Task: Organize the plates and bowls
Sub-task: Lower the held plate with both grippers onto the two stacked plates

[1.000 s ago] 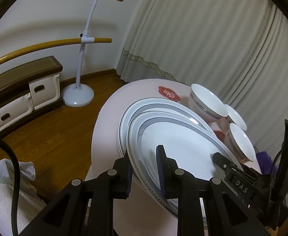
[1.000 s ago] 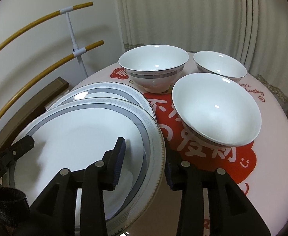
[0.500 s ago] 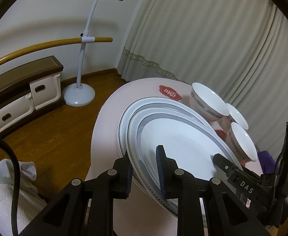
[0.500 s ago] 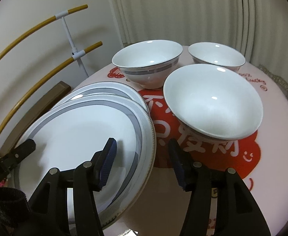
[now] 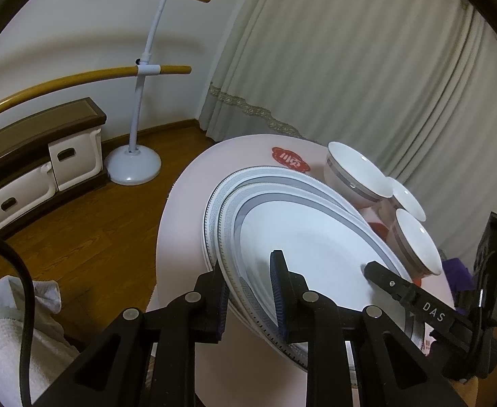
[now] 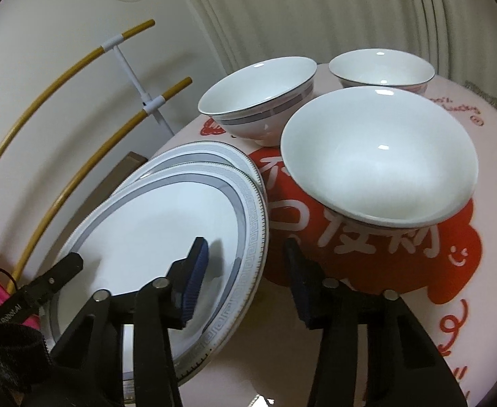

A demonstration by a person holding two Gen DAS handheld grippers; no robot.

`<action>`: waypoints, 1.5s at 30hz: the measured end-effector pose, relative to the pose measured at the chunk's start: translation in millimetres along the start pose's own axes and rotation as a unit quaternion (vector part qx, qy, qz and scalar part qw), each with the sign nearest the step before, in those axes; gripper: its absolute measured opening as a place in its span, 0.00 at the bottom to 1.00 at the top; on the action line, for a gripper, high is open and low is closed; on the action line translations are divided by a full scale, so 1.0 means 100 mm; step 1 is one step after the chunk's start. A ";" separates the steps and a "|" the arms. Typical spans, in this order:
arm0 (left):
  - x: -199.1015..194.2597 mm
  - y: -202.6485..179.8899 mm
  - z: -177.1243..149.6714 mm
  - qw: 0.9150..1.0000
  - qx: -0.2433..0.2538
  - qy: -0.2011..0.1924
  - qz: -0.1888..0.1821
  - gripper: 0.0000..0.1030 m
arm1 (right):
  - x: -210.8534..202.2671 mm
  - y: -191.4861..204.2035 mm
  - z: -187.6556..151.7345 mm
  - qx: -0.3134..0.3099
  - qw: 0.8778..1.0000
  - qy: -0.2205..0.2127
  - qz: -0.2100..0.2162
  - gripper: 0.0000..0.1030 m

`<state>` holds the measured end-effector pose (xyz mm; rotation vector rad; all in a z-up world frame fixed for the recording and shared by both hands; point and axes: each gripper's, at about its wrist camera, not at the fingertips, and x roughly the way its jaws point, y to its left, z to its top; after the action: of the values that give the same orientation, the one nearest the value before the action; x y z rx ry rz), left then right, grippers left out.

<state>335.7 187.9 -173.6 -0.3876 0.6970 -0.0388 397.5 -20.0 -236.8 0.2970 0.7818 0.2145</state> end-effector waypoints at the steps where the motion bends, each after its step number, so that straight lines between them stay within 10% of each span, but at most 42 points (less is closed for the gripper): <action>1: 0.00 0.00 0.00 1.000 0.000 -0.001 0.000 0.19 | 0.00 0.00 0.00 0.000 1.000 0.000 0.003 0.39; 45: -0.11 -0.21 -0.04 0.999 0.023 0.012 0.029 0.27 | -0.02 -0.07 -0.02 0.009 0.999 -0.004 0.039 0.29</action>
<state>326.8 169.3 -162.1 -0.3227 0.7286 -0.0055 395.5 -26.5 -238.8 0.3454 0.7662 0.2789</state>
